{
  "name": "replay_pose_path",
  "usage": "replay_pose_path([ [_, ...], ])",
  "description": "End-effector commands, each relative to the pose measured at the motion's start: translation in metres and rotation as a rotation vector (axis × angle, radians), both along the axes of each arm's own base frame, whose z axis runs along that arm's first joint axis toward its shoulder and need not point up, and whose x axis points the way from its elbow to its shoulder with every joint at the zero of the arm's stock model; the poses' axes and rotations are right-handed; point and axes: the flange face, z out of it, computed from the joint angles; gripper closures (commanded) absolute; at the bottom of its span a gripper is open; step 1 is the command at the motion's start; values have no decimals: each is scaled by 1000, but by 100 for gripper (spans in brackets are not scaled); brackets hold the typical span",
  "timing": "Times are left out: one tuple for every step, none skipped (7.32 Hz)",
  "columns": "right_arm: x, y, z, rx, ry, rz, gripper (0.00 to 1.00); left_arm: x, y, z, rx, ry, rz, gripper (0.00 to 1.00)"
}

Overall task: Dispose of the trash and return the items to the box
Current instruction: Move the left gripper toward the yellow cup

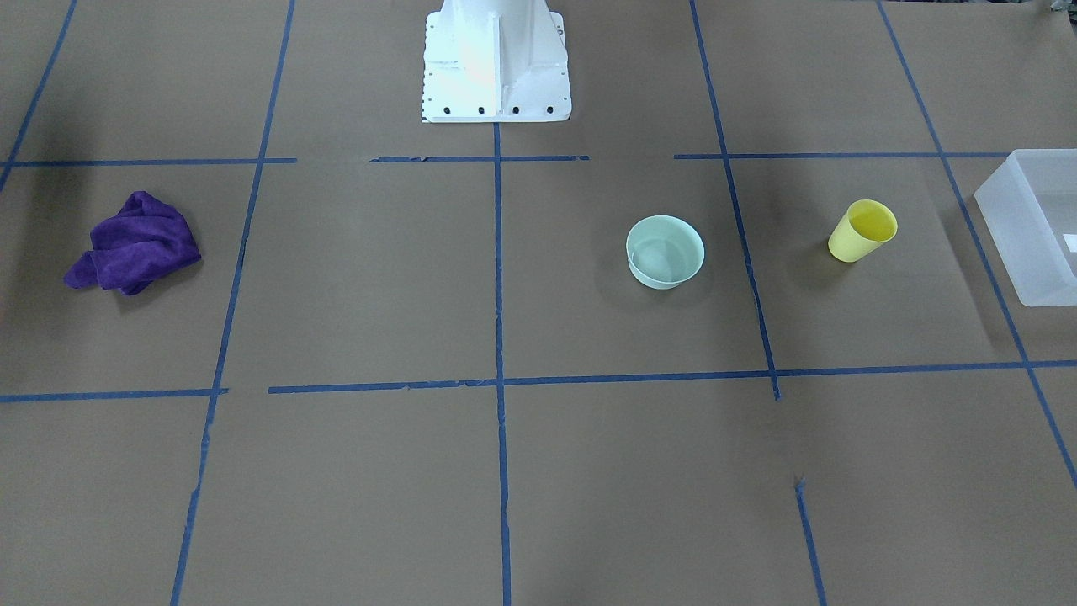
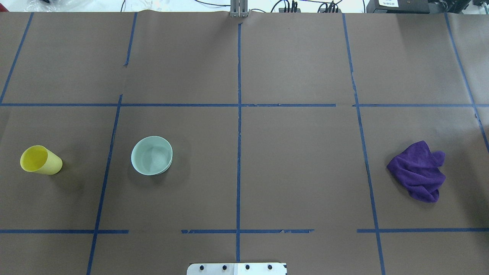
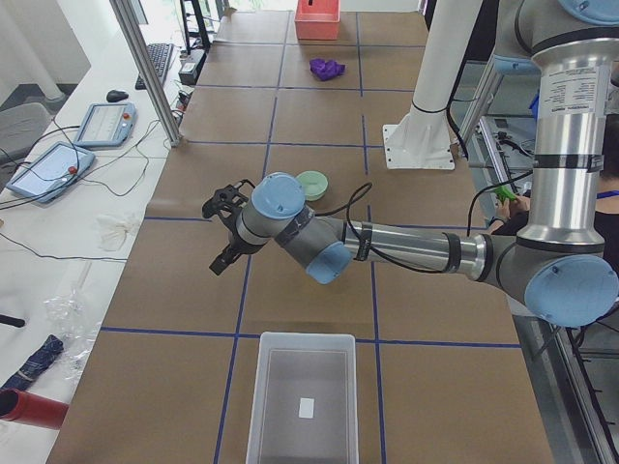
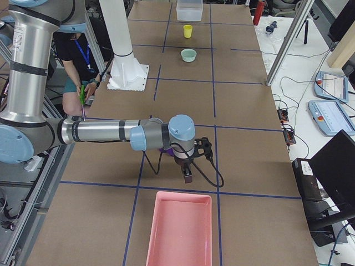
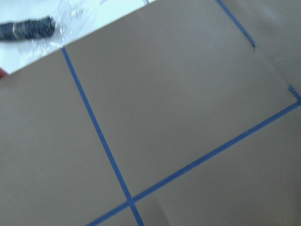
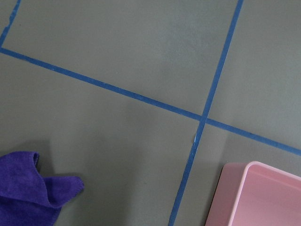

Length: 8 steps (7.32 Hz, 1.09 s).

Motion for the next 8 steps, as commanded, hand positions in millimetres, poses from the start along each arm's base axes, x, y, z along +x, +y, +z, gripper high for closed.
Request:
replay_pose_path([
  [-1,-2,2,48,-9,5,0,31,18,-12,69,81,-10,0],
  [0,-2,0,56,-6,6,0,66,30,-11,3,141,37,0],
  [0,-2,0,73,-4,5,0,104,44,-6,-111,181,30,0],
  [0,-2,-2,81,-5,6,0,133,64,11,-169,169,-34,0],
  [0,-3,-5,86,-5,7,0,168,85,30,-229,161,-108,0],
  [0,-3,-6,89,-5,7,0,196,103,43,-297,166,-124,0],
  [0,-3,-5,88,-5,7,0,218,109,48,-339,168,-163,9],
  [0,-3,-5,89,-6,6,0,235,115,53,-390,181,-184,24],
])
